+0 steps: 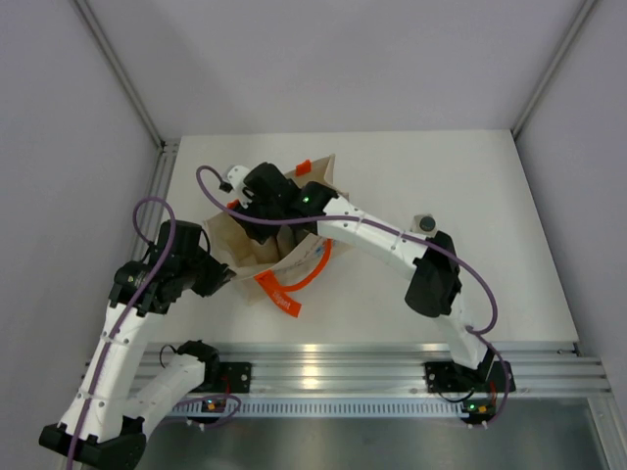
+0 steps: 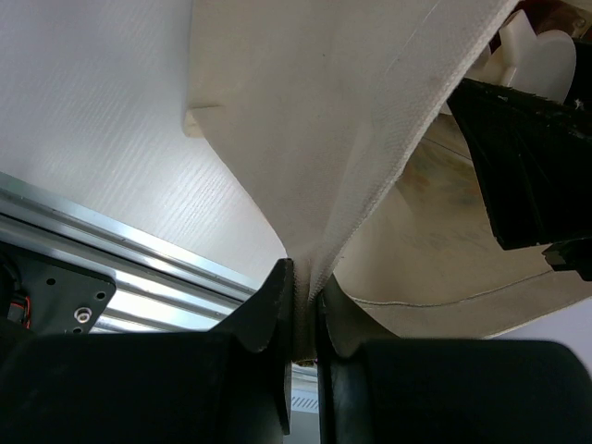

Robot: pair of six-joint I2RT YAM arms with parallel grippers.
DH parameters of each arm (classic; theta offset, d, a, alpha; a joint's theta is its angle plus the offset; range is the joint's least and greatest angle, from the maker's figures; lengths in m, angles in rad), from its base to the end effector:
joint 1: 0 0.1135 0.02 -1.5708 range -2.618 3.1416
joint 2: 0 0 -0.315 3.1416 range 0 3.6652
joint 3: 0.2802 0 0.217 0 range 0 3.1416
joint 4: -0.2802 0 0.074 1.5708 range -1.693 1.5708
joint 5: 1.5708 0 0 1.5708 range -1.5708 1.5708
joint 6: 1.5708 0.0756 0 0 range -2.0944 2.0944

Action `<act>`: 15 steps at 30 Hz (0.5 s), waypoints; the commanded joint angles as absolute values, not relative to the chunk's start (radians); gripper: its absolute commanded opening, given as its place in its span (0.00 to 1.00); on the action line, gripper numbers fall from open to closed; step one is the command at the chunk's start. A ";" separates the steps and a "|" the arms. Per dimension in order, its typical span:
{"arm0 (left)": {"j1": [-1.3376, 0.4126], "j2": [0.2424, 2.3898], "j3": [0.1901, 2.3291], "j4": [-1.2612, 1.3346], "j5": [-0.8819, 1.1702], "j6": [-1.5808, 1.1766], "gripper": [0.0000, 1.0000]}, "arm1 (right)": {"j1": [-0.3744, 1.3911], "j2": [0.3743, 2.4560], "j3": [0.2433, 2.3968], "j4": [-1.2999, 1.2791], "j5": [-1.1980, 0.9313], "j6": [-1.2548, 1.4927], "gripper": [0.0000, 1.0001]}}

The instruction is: Take the personal care products out of the canvas bag

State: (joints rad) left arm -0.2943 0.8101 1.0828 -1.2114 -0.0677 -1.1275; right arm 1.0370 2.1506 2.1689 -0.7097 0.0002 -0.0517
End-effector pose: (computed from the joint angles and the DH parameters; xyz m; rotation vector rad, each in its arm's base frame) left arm 0.0740 -0.0171 0.3351 -1.0692 2.3458 -0.4839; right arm 0.2622 0.4435 0.3454 -1.1993 1.9813 0.5151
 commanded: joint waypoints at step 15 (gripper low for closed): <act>-0.285 0.795 1.111 -1.166 -0.120 -1.144 0.00 | 1.095 1.957 2.318 -0.670 0.101 -0.008 0.00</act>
